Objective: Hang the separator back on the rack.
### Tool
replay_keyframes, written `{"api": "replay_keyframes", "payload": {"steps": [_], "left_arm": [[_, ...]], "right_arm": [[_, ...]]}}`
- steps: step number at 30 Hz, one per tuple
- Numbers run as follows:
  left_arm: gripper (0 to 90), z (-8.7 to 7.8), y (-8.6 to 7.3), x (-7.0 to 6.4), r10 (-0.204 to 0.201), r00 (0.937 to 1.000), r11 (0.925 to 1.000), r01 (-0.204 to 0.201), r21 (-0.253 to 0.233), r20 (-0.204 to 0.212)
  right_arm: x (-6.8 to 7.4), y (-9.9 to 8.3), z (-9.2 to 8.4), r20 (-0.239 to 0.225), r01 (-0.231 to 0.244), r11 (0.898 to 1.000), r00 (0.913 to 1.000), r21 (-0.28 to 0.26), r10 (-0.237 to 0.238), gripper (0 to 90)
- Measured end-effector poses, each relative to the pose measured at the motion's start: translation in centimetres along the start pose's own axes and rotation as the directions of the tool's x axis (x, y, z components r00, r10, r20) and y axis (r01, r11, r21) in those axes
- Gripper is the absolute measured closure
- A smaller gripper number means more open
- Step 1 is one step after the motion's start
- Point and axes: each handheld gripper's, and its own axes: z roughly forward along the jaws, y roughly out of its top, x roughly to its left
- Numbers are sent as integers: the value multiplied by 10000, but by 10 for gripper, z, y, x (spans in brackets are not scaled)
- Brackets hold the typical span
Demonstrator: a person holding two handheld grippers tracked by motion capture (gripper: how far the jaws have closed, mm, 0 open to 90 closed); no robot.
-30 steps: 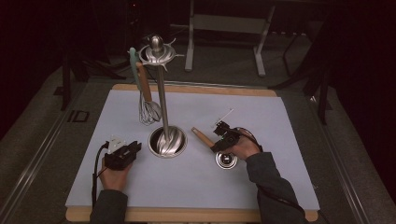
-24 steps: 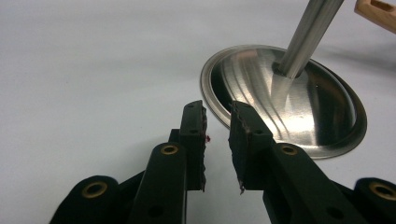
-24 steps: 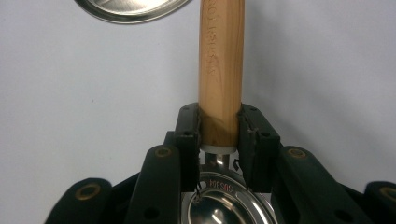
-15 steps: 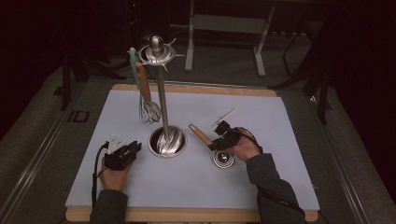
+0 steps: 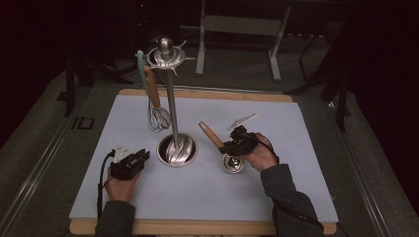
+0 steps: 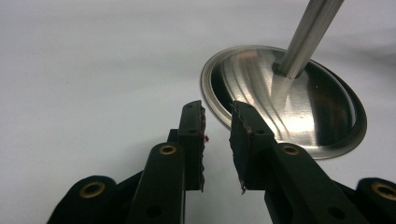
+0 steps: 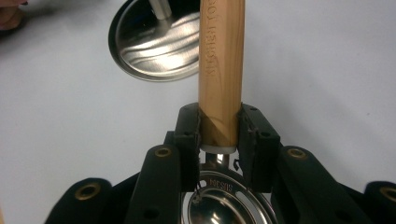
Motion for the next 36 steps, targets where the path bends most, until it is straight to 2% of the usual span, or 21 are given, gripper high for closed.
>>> {"api": "replay_keyframes", "payload": {"steps": [16, 29, 36], "left_arm": [[741, 0, 0, 0, -16, 10000, 10000, 16, 2, -43], [741, 0, 0, 0, -20, 10000, 10000, 20, -12, -60], [738, 0, 0, 0, -30, 10000, 10000, 30, 1, -55]], "right_arm": [[14, 6, -8, 214, 194, 9964, 9996, -820, -177, 711], [17, 6, -14, 102, 345, 9945, 9994, -989, -337, 711], [25, 8, -21, 305, 621, 9898, 9978, -1285, -587, 711]]}}
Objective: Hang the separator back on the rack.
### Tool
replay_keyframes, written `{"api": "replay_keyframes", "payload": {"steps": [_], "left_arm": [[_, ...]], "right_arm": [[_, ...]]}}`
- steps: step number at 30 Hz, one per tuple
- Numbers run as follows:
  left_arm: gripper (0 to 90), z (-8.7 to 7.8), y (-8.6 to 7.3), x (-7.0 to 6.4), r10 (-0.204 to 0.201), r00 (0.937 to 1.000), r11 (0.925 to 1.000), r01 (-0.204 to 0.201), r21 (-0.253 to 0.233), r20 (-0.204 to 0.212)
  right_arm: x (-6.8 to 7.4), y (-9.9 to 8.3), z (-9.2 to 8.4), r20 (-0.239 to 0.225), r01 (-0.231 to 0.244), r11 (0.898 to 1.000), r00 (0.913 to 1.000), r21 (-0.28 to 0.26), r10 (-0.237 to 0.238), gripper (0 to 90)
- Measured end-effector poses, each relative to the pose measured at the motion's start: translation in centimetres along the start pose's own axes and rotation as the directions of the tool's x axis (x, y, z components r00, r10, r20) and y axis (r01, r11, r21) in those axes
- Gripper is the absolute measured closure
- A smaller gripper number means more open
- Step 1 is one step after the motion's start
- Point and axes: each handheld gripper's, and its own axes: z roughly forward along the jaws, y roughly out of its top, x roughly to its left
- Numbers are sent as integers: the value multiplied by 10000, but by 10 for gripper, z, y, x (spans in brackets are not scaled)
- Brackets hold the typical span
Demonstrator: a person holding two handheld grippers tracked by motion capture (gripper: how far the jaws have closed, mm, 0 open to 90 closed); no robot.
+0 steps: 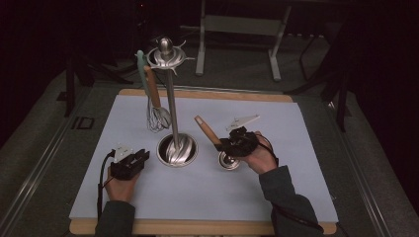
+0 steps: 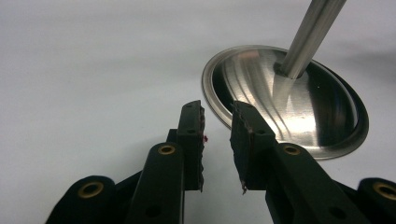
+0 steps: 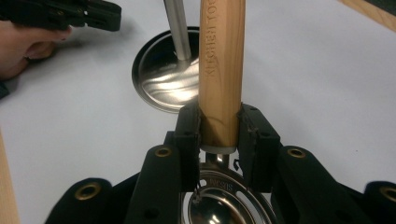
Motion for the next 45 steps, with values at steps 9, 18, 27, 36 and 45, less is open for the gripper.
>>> {"api": "replay_keyframes", "payload": {"steps": [9, 18, 27, 36, 45], "left_arm": [[738, 0, 0, 0, -16, 10000, 10000, 16, 11, -10], [738, 0, 0, 0, -10, 10000, 10000, 10, 8, -12], [738, 0, 0, 0, -8, 10000, 10000, 8, -1, -16], [738, 0, 0, 0, -20, 10000, 10000, 20, 17, -8], [737, 0, 0, 0, -8, 10000, 10000, 8, 10, -11]], "right_arm": [[2, 4, -6, 45, 49, 9996, 10000, -277, -48, 711], [8, 10, -11, -12, 137, 9985, 9999, -527, -137, 712], [12, 14, -19, -131, 316, 9962, 9994, -809, -327, 711], [15, 21, -27, -146, 487, 9911, 9986, -1240, -509, 712], [21, 27, -30, -343, 760, 9844, 9960, -1589, -824, 711]]}}
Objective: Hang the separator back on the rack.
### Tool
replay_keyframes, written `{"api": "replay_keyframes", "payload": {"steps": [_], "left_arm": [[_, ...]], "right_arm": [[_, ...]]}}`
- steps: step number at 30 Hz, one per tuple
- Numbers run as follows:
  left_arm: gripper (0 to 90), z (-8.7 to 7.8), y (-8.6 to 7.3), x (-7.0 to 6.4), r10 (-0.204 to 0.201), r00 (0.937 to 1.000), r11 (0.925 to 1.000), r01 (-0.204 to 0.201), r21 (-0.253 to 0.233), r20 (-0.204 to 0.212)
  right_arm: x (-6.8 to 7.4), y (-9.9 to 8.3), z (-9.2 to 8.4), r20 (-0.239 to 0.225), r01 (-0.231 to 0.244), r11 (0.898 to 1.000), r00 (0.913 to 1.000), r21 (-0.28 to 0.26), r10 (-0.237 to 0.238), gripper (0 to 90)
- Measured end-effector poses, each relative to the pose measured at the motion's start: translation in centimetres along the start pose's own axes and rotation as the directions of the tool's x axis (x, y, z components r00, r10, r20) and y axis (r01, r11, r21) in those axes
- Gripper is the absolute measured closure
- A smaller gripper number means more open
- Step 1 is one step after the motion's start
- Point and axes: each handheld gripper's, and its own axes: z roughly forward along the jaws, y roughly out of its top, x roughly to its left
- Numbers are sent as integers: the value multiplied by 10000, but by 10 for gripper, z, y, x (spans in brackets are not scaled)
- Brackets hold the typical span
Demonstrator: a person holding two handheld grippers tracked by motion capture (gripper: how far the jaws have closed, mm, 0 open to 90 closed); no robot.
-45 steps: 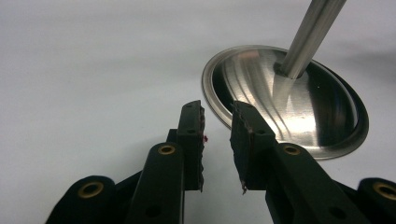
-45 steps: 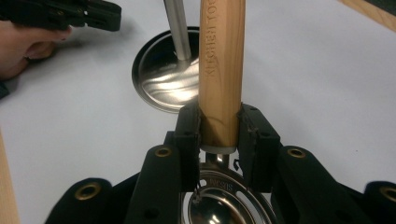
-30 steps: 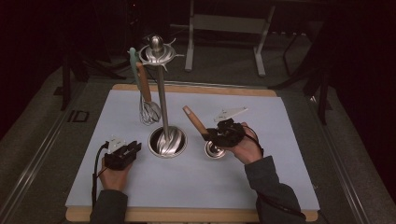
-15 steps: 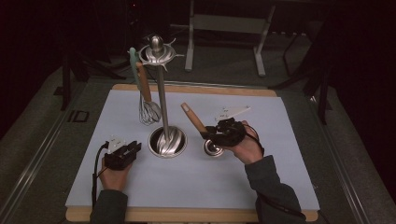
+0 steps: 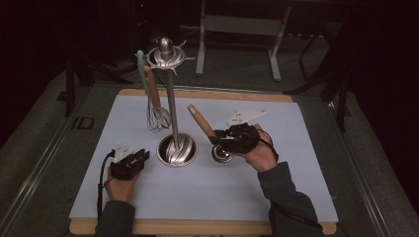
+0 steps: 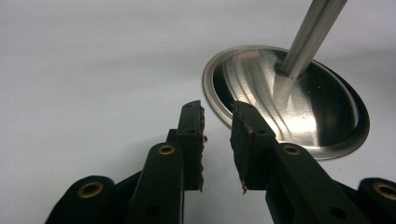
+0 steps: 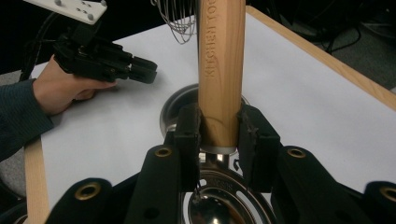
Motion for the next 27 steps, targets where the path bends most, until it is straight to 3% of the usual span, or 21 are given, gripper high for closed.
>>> {"api": "replay_keyframes", "payload": {"steps": [8, 27], "left_arm": [[737, 0, 0, 0, 0, 10000, 10000, 0, -14, -11], [735, 0, 0, 0, 12, 10000, 10000, -12, 4, -14]], "right_arm": [[1, 6, -2, -341, 338, 9987, 9988, -372, -351, 711], [8, 27, -15, -339, 820, 9870, 9956, -1381, -874, 711]]}}
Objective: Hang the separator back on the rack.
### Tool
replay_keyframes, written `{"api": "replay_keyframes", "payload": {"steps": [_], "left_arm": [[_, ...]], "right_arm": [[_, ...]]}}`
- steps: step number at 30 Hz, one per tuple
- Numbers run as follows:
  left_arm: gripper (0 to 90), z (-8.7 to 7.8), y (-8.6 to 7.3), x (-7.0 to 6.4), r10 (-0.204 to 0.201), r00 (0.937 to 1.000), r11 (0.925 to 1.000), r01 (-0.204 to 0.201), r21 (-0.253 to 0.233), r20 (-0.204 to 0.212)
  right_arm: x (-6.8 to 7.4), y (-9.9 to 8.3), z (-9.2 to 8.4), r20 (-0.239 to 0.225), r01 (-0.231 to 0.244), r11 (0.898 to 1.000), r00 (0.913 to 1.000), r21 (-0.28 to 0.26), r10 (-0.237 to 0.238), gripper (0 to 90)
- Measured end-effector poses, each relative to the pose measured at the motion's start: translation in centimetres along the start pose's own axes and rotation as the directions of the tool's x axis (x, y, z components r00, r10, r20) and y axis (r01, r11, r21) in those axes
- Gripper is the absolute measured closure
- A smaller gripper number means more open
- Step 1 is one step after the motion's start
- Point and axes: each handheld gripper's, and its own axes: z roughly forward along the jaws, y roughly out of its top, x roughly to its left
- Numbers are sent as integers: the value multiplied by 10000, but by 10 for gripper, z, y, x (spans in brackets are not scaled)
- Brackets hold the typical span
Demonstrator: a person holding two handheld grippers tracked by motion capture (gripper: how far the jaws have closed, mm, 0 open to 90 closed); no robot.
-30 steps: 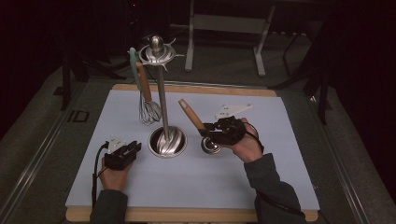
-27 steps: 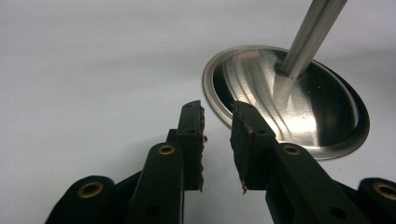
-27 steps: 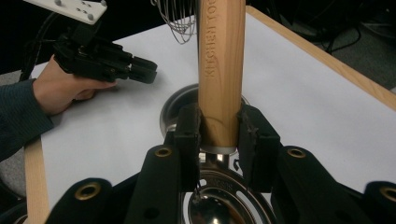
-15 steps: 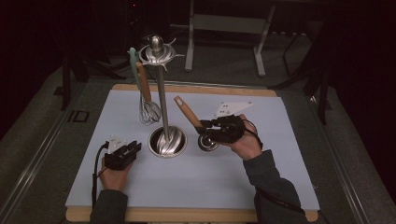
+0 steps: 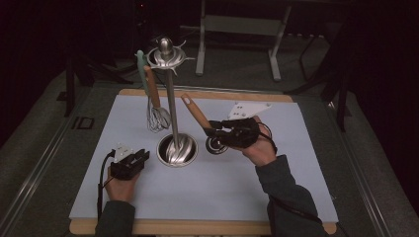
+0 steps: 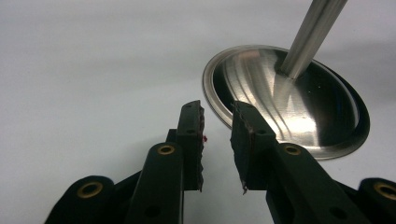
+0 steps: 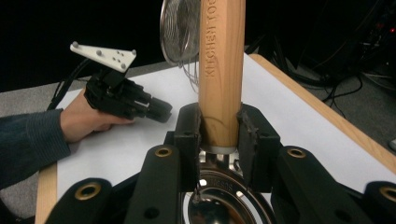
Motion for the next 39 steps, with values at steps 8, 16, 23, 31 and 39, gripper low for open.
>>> {"api": "replay_keyframes", "payload": {"steps": [8, 16, 23, 31, 39], "left_arm": [[736, 0, 0, 0, -11, 10000, 10000, 11, -16, -1], [735, 0, 0, 0, 0, 10000, 10000, 0, 0, -4], [736, 0, 0, 0, 8, 10000, 10000, -8, -11, -8], [736, 0, 0, 0, -7, 10000, 10000, 7, -15, 7], [736, 0, 0, 0, -12, 10000, 10000, 12, -10, 17]], "right_arm": [[3, 10, -2, -67, 132, 9994, 9999, -319, -134, 711], [4, 17, -8, -18, 155, 9975, 9999, -684, -157, 711], [5, 22, -12, 17, 189, 9957, 9998, -902, -188, 712], [4, 29, -19, 64, 206, 9916, 9998, -1280, -200, 711], [5, 38, -28, 150, 341, 9860, 9994, -1631, -321, 711]]}}
